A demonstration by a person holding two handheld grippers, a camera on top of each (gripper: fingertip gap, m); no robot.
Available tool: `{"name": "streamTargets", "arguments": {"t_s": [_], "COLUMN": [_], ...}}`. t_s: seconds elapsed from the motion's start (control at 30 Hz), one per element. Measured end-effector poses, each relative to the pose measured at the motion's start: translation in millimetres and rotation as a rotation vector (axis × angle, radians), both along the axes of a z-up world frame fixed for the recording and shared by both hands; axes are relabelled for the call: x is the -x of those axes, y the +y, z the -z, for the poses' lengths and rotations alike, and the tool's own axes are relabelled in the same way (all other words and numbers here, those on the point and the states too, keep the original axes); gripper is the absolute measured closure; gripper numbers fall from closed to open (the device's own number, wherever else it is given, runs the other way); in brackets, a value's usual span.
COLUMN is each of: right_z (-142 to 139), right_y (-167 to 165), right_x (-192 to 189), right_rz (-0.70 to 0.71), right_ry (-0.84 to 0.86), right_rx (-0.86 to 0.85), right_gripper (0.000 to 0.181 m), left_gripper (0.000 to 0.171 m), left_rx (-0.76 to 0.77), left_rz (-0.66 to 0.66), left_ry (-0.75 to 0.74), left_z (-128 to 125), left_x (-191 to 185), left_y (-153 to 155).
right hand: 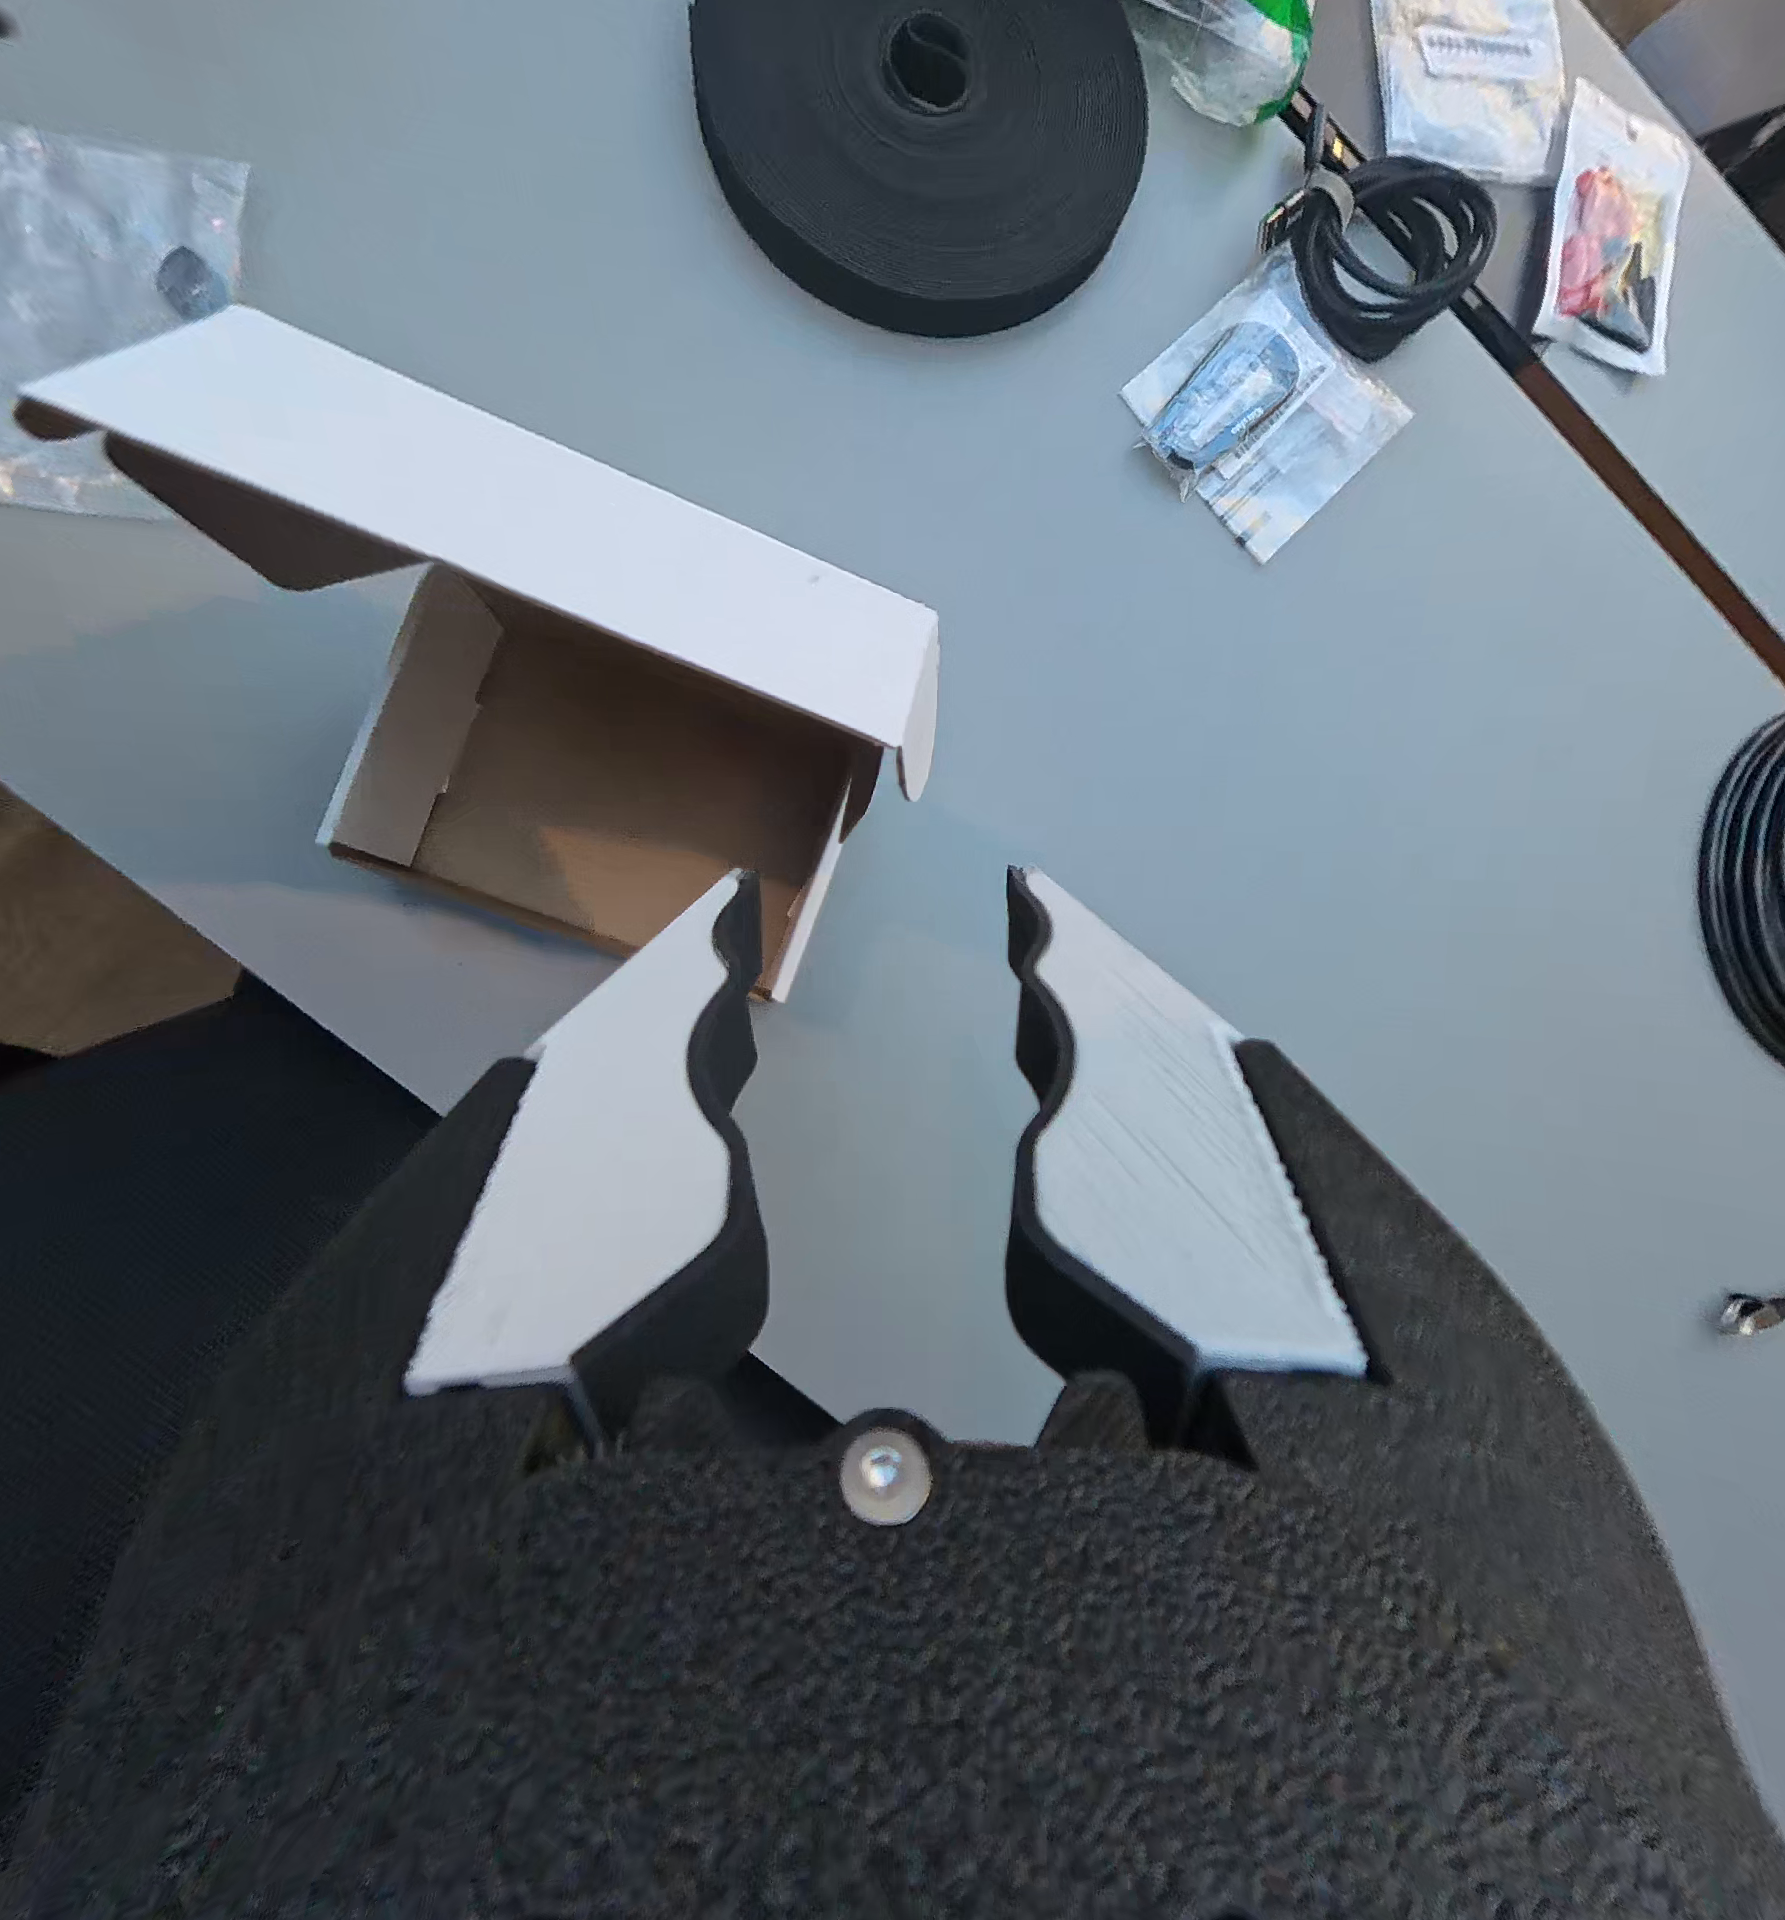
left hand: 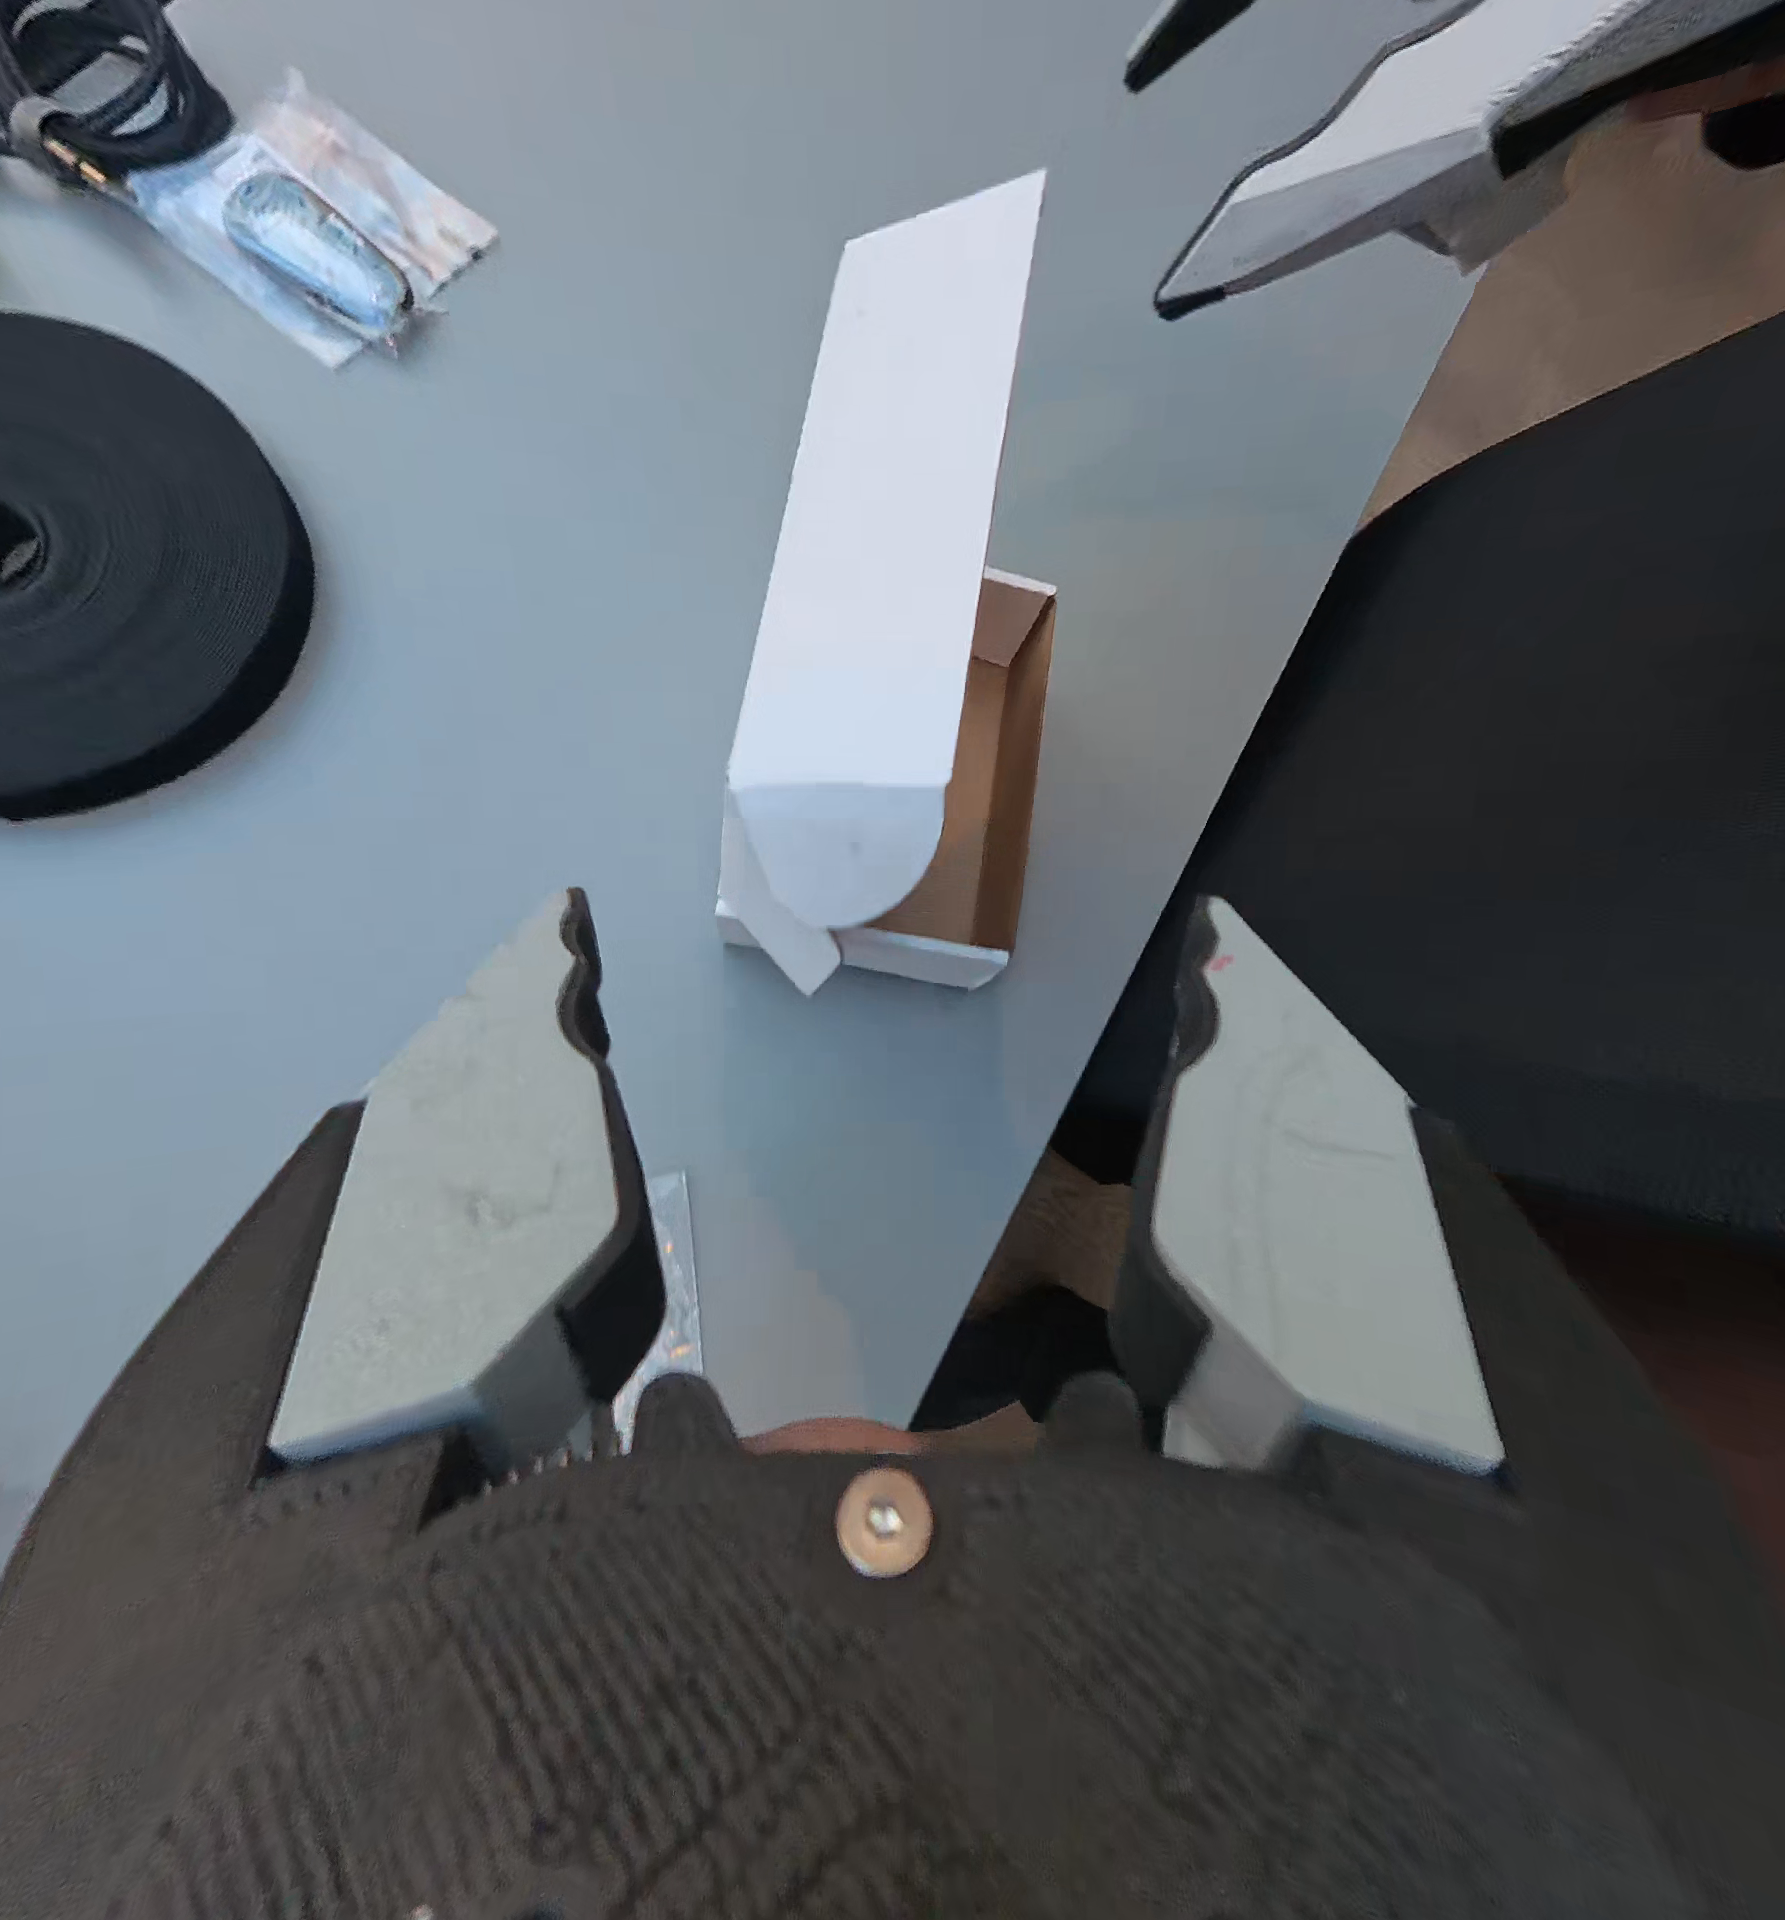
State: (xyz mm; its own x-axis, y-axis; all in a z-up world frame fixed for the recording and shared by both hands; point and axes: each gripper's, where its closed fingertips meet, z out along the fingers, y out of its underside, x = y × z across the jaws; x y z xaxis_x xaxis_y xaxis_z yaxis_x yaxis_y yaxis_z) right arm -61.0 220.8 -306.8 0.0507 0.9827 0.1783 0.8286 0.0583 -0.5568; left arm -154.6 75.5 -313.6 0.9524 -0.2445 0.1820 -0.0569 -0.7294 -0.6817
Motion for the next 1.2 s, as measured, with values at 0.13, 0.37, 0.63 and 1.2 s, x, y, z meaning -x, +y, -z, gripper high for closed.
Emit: {"name": "streamTargets", "arguments": {"t_s": [0.13, 0.37, 0.63, 1.2], "right_z": [-3.8, 40.4, 111.5, 158.9], "right_y": [-19.8, -58.1, -87.4, -108.1], "right_x": [-11.4, -18.6, 9.6, -12.9], "right_rz": [-0.218, -0.599, -0.779, -0.985], "right_ry": [-0.015, -0.117, -0.122, -0.338], "right_rx": [-0.008, 0.008, 0.042, -0.109], "right_gripper": [0.136, 0.134, 0.130, 0.178], "left_gripper": [0.064, 0.074, 0.103, 0.159], "left_rx": [0.015, 0.140, 0.293, 0.434], "left_rz": [0.104, 0.117, 0.116, -0.132], "left_ry": [0.052, 0.139, 0.149, -0.036], "left_z": [5.4, 26.3, 56.3, 83.4], "left_x": [-17.2, -14.0, -10.0, 80.7], "left_y": [31.4, 61.1, 57.9, 64.3]}}
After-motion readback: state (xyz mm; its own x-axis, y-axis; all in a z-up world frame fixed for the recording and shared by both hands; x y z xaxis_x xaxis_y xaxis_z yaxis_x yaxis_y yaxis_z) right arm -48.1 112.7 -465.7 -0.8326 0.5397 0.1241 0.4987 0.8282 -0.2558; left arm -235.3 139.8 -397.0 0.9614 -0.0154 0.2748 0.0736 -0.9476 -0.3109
